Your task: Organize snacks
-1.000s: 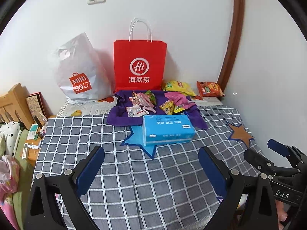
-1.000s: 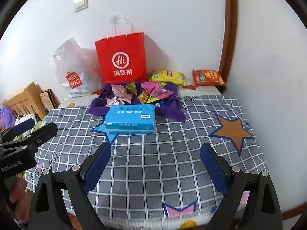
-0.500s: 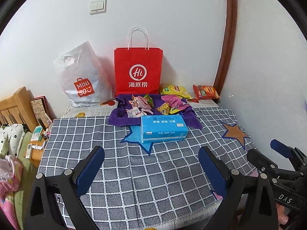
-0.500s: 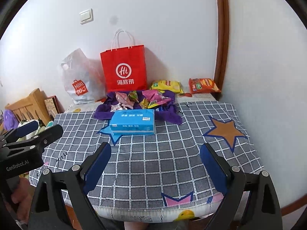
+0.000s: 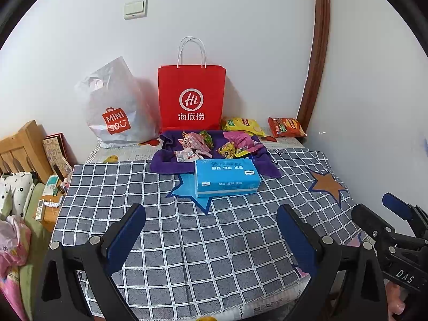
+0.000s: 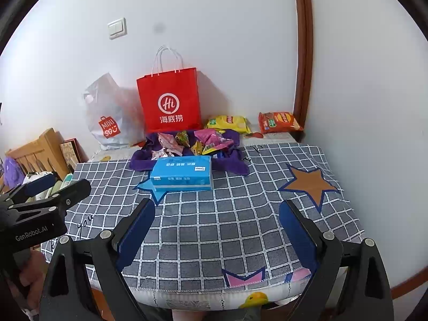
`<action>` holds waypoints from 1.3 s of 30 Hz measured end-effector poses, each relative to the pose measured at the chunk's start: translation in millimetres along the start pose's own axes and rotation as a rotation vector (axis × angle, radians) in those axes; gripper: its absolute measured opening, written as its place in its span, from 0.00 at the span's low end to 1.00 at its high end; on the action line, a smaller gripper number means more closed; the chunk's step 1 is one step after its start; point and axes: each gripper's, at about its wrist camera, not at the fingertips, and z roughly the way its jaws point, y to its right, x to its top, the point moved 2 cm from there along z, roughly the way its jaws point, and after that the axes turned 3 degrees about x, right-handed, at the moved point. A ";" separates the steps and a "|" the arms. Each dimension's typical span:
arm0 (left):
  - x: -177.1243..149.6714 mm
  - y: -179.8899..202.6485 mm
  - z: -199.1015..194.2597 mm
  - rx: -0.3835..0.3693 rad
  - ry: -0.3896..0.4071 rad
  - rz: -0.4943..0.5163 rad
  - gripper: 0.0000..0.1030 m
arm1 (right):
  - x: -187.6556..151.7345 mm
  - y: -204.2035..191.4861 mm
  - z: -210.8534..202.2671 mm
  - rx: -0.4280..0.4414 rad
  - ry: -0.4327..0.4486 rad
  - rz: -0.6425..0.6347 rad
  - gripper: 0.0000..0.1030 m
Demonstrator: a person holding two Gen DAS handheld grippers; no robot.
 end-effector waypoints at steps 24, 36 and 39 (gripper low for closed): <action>-1.5 -1.3 1.4 -0.002 -0.003 -0.005 0.96 | -0.4 -1.5 -7.1 0.012 0.014 0.007 0.90; -1.6 -1.8 1.0 -0.003 -0.003 -0.008 0.96 | -0.3 -0.1 -6.6 0.015 0.015 0.011 0.90; -1.7 -1.4 0.8 -0.003 -0.001 -0.008 0.96 | -0.5 0.0 -6.8 0.015 0.015 0.011 0.90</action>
